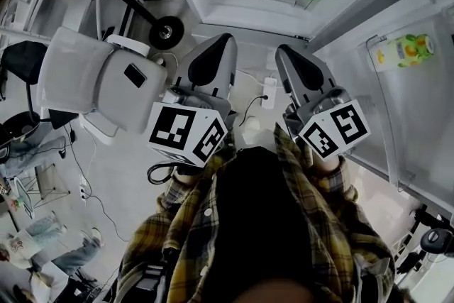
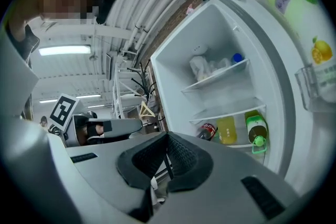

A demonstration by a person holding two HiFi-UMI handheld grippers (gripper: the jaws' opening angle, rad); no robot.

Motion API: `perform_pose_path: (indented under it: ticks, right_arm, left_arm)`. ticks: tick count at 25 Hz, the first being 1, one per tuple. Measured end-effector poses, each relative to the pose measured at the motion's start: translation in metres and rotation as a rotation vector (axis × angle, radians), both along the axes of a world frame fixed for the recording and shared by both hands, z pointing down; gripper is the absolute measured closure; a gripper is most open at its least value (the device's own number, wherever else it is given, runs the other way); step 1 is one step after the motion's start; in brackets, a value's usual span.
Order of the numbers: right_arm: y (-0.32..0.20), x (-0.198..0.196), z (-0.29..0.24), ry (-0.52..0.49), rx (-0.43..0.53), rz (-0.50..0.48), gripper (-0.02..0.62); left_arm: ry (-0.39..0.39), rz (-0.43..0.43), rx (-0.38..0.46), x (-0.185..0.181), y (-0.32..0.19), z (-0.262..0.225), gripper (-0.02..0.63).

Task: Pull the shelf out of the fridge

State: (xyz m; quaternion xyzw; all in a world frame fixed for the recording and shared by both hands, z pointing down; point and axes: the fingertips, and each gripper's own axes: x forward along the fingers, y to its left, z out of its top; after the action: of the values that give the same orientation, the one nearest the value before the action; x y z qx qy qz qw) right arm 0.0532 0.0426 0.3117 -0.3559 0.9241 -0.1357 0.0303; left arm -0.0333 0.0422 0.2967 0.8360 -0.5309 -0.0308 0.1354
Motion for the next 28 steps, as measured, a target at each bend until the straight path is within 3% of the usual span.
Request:
perform_pose_path:
  ticks: [14,21,28]
  right_arm:
    - [-0.127,-0.061,-0.005,-0.001,-0.002,0.222,0.578]
    - [-0.145,-0.06,-0.009,-0.003,-0.008,0.347,0.578]
    - [-0.166,-0.058,0.001,-0.002,-0.031,0.399,0.578]
  left_arm:
    - [-0.003,0.217,-0.002,-0.058,-0.138,-0.002,0.603]
    - [-0.002,0.317,-0.009,-0.064,-0.164,-0.002,0.603]
    - [0.004,0.378,-0.022,-0.058,-0.184,0.008,0.603]
